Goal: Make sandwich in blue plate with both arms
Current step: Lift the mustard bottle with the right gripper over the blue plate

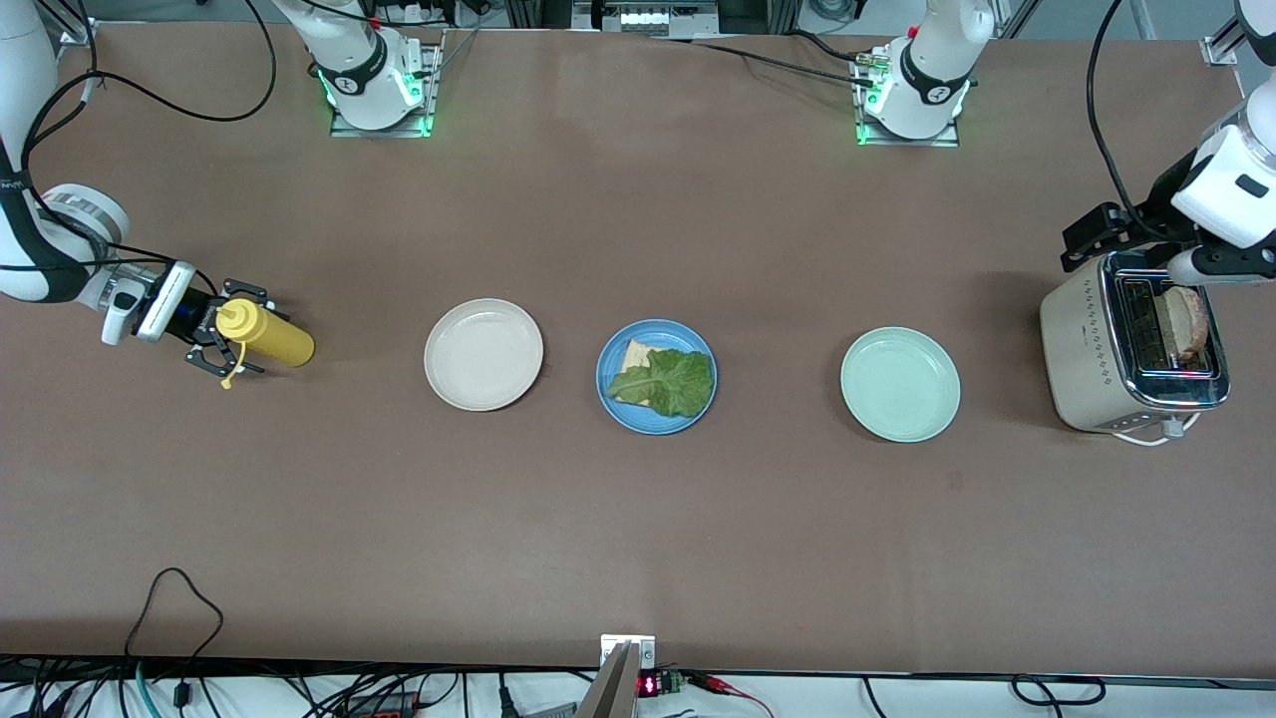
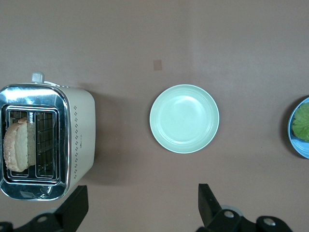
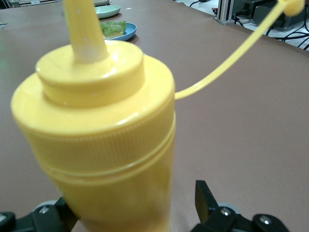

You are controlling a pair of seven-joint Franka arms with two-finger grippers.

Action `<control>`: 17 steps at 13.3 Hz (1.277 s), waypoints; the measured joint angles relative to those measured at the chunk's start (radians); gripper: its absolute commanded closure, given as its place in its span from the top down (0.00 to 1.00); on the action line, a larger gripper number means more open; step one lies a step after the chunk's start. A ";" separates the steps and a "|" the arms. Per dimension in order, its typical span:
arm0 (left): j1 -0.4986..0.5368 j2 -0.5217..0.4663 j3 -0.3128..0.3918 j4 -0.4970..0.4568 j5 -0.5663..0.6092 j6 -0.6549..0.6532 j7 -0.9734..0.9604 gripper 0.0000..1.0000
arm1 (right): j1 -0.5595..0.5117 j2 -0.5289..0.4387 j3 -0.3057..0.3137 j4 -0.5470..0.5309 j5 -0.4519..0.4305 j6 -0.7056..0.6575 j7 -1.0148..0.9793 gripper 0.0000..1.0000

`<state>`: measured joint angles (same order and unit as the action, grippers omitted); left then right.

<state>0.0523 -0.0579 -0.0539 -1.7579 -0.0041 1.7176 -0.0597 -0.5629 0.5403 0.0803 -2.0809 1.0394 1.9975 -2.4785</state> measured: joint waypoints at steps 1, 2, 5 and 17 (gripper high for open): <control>0.007 0.000 0.003 0.002 -0.004 0.002 0.000 1.00 | 0.000 0.000 0.001 0.000 0.000 0.000 0.001 0.20; 0.014 0.000 0.004 0.003 -0.010 0.003 0.001 1.00 | 0.000 0.000 0.004 0.000 0.000 0.001 0.004 0.07; 0.018 0.000 -0.001 0.003 -0.014 -0.007 0.004 1.00 | 0.007 0.000 0.016 0.004 0.003 0.014 0.025 0.00; 0.016 -0.001 -0.020 0.004 -0.011 -0.016 0.004 1.00 | 0.288 -0.235 0.086 0.047 -0.333 0.237 0.705 0.00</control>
<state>0.0688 -0.0587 -0.0740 -1.7540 -0.0147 1.7020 -0.0560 -0.2753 0.3053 0.1662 -2.0343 0.7065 2.2345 -1.7736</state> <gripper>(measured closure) 0.000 0.379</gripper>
